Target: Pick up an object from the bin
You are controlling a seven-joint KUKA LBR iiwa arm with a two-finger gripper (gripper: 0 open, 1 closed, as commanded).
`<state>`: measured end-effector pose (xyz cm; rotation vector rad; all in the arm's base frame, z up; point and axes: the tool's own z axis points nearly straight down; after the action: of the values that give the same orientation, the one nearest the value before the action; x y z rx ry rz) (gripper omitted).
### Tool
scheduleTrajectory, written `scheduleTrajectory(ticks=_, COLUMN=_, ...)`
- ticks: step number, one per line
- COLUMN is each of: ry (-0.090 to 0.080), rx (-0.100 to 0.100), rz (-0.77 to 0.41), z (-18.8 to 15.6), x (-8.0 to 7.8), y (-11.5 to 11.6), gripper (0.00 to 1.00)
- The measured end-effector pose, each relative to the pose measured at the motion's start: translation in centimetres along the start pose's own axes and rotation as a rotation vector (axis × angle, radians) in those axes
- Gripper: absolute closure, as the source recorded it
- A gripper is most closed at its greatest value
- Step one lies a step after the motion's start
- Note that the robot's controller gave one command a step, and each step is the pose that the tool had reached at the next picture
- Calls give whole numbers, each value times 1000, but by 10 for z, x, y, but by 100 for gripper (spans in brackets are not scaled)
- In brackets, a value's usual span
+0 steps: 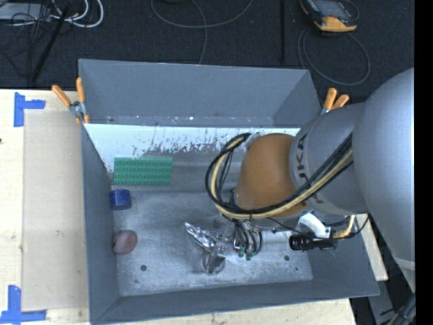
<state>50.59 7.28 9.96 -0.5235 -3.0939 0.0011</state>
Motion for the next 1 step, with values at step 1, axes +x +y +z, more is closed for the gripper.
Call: scheduleTrajectory(ticks=1, ry=1, rx=1, rz=222, z=1, x=21, y=-6, gripper=0)
